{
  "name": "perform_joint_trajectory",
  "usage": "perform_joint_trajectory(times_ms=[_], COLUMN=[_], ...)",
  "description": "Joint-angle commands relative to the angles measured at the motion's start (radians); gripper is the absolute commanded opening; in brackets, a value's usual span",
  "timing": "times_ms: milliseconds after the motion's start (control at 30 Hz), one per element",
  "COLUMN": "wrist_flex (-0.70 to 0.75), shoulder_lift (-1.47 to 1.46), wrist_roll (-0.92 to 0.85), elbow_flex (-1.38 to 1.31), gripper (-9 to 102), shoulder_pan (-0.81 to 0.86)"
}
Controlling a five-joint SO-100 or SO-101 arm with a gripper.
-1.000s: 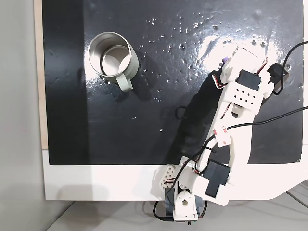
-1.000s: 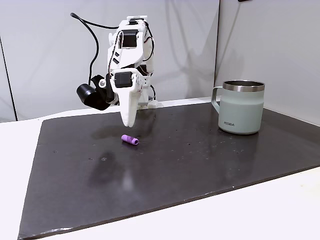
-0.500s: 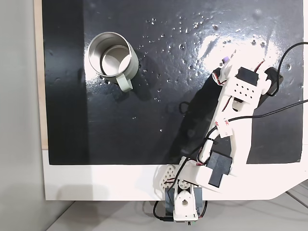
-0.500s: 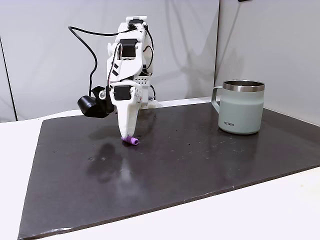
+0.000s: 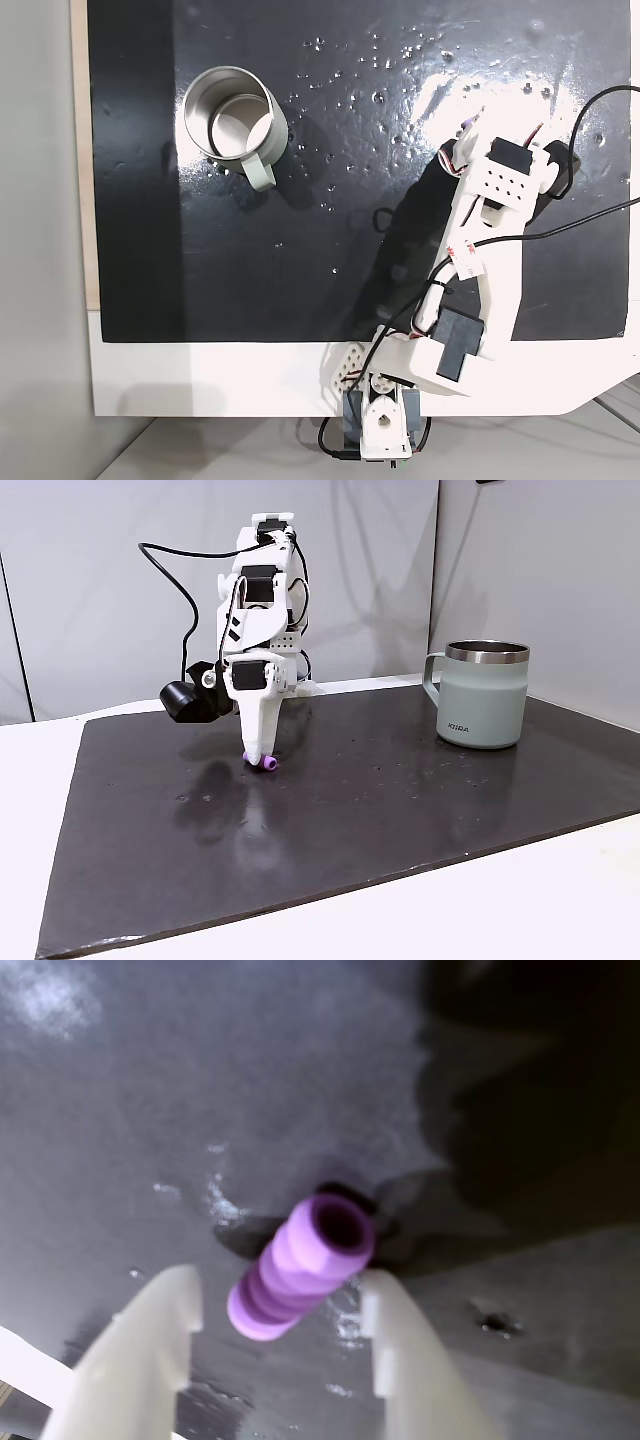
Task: Grasp a pengrip and put it in the cup.
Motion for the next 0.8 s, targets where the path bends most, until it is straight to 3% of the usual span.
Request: perform_joint_trajectory(times_ms=[0, 200, 433, 767], wrist_flex=[-0.018, 0.014, 0.054, 0.345], shoulder_lift=[-0.008, -0.032, -0.029, 0.101], wrist_roll=[0.014, 0.066, 0.107, 0.169], elbow_flex=[-0.012, -0.032, -0.048, -0.307], gripper=[16, 4, 0, 0], shoulder_pan=[0.021, 0.040, 0.041, -0.067])
